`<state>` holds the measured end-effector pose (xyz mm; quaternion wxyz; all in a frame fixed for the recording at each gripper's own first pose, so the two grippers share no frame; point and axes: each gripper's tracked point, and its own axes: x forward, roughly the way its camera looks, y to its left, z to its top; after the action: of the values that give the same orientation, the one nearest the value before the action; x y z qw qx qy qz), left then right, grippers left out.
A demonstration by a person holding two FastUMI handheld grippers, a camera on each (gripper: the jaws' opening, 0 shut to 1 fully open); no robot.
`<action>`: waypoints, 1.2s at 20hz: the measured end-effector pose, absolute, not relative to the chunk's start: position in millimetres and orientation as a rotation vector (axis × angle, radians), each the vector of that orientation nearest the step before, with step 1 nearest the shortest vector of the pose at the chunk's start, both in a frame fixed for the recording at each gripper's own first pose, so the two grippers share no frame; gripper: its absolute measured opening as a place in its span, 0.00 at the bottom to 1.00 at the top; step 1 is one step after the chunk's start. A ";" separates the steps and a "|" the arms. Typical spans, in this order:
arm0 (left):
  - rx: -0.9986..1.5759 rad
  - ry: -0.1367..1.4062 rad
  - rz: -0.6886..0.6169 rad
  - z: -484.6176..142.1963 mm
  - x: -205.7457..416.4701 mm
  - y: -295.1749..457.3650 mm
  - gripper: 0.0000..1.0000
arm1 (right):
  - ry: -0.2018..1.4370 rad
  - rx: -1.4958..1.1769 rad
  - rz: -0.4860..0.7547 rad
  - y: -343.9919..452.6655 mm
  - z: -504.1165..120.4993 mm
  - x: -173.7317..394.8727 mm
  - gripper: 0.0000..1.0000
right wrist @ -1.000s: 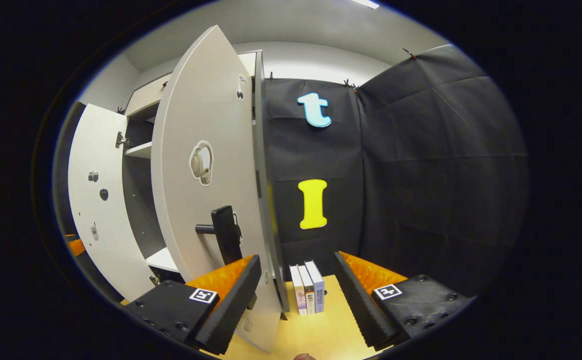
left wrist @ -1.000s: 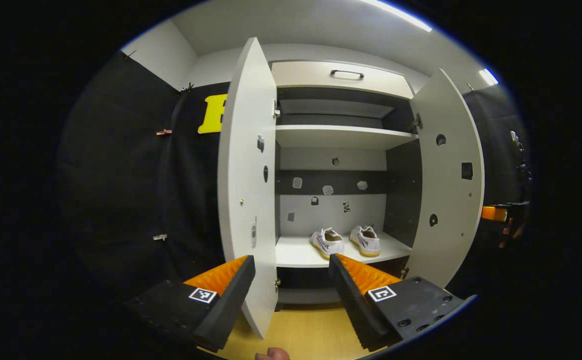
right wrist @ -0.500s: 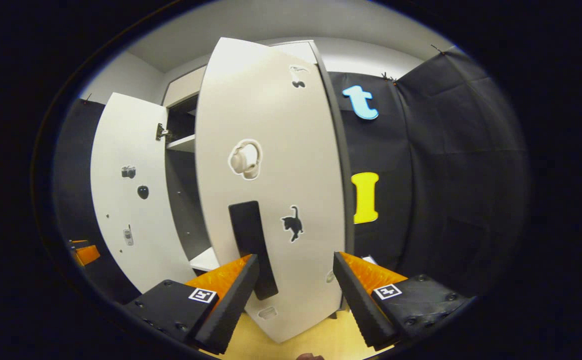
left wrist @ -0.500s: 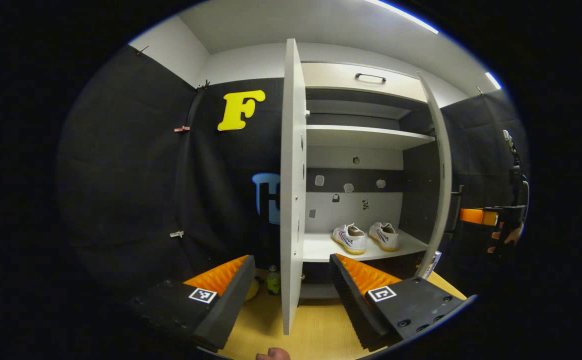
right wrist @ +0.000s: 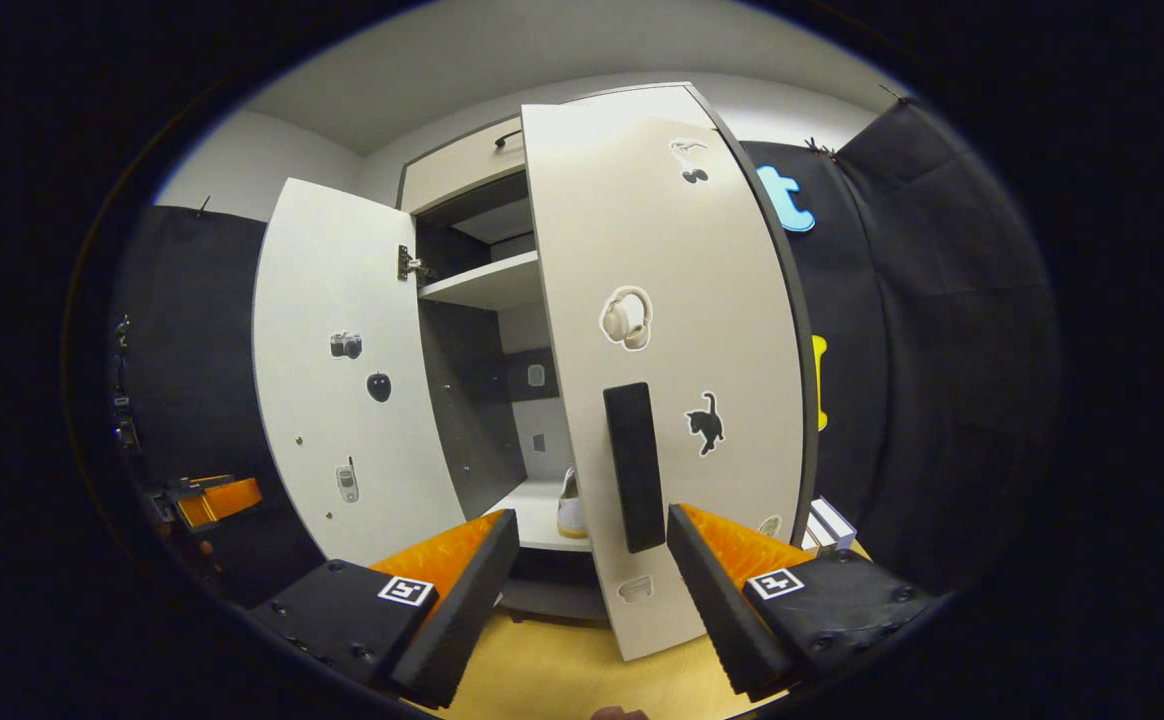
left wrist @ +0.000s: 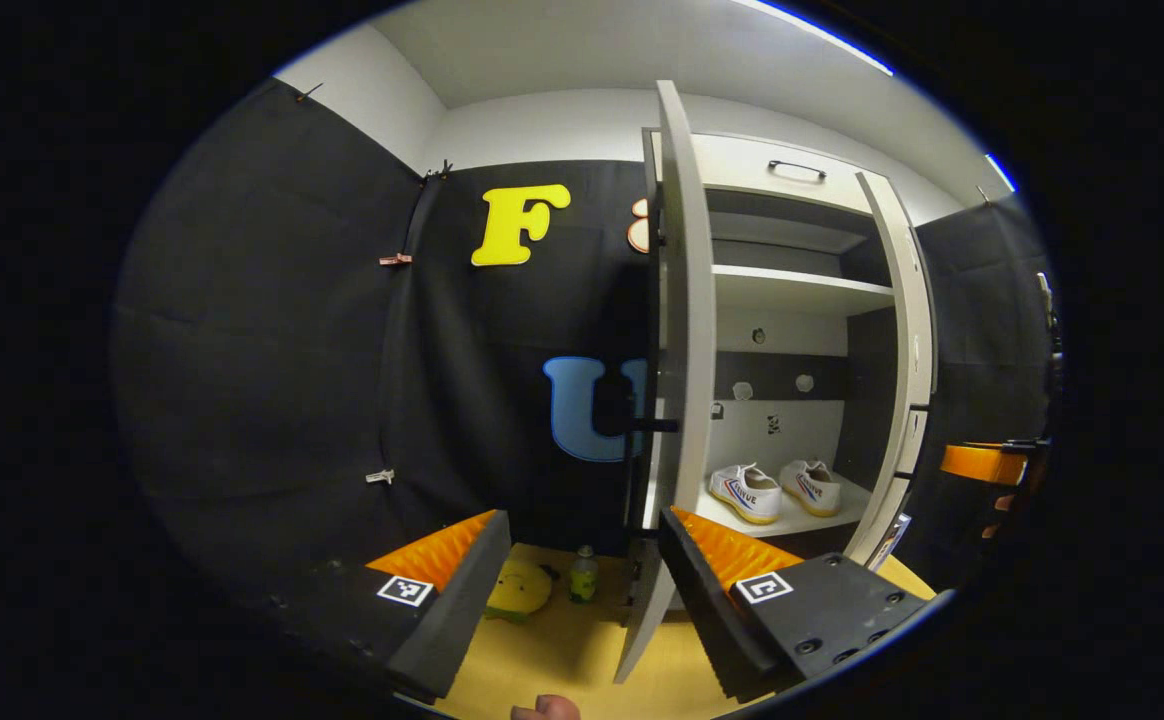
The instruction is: Grab one shoe with the right hand and put it into the shoe cabinet, grab the other shoe with the left hand and put it into the shoe cabinet; then close the right door with the right hand and the left door with the left hand.
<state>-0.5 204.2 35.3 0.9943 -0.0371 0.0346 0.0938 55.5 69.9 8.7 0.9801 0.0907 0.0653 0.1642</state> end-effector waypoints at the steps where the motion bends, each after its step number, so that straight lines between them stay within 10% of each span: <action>1: -0.077 0.068 0.186 34.9 5.2 209.1 0.93 | 0.132 0.177 0.326 69.2 7.8 54.2 0.98; 24: -0.042 0.069 0.112 24.6 68.3 157.0 0.93 | 0.138 0.142 0.272 32.0 10.5 45.0 0.98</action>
<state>68.3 157.0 24.6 0.9976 -0.0208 0.0346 0.0557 45.0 32.0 10.5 0.9859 0.0705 0.0687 0.1355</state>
